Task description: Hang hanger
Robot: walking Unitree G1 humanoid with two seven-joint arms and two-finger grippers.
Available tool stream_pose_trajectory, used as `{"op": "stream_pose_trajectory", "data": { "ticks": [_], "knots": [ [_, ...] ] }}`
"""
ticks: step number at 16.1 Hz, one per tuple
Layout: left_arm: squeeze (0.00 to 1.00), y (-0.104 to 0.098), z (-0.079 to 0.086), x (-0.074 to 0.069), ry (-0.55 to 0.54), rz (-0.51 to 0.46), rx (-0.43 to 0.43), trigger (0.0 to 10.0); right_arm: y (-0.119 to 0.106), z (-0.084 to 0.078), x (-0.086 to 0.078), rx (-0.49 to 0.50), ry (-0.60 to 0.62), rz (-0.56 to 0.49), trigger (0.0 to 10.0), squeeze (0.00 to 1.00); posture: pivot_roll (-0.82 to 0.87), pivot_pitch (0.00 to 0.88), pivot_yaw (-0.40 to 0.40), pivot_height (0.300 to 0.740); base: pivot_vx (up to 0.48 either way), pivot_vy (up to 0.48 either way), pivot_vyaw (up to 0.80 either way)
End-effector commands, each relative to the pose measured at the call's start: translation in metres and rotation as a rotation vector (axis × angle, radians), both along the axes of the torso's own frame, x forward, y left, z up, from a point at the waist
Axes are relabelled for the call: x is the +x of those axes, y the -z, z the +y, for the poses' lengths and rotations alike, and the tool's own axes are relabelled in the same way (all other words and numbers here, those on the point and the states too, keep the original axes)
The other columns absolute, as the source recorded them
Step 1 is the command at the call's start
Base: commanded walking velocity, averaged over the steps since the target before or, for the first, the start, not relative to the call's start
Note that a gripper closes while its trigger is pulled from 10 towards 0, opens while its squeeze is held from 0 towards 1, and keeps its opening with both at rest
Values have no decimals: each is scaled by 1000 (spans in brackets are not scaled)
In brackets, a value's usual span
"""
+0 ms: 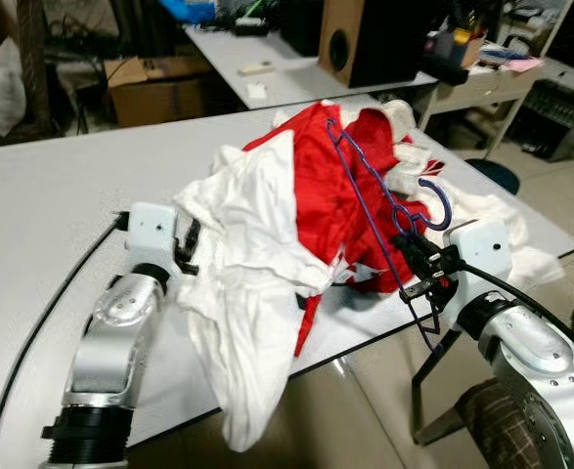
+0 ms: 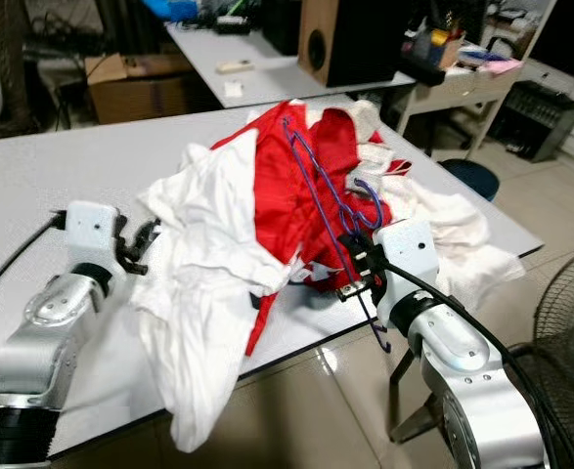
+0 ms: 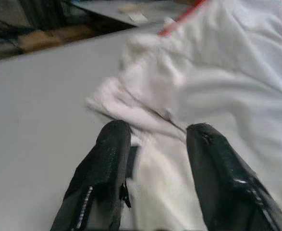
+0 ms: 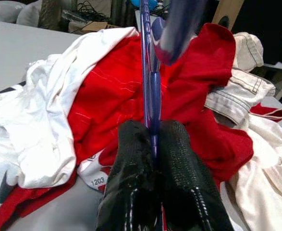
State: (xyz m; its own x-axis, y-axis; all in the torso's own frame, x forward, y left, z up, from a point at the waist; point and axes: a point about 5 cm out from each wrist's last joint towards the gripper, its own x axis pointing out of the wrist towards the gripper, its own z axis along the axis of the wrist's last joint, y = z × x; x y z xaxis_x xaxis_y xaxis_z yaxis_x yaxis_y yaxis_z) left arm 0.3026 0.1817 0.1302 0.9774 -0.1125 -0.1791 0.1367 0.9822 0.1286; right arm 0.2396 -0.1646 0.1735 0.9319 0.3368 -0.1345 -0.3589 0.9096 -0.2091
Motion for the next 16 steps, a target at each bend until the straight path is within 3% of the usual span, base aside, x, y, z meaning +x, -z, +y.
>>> {"op": "stream_pose_trajectory", "data": {
  "ticks": [1,5,6,13,15,16],
  "knots": [
    [1000,2,-1,4,50,22,13,10000,-3,-3,1,-14,4,-14,10000,0,-45,0,-2,740,0,0,0],
    [988,22,9,11,177,121,71,10000,-4,-2,1,-28,-39,-8,10000,0,-42,0,8,740,0,0,0],
    [0,31,12,16,222,167,95,10000,-4,-4,1,-29,-41,-7,10000,0,-40,0,15,740,0,0,0],
    [0,38,16,28,368,165,90,10000,-4,-4,-2,-34,-48,-11,10000,0,-45,0,35,740,0,0,0],
    [0,38,19,28,386,166,61,2510,-3,-5,-2,-34,-46,-10,10000,0,-44,0,37,740,0,0,0],
    [0,39,21,26,403,172,43,0,-3,-6,-2,-34,-45,-11,10000,0,-44,0,37,740,0,0,0]
  ]
}}
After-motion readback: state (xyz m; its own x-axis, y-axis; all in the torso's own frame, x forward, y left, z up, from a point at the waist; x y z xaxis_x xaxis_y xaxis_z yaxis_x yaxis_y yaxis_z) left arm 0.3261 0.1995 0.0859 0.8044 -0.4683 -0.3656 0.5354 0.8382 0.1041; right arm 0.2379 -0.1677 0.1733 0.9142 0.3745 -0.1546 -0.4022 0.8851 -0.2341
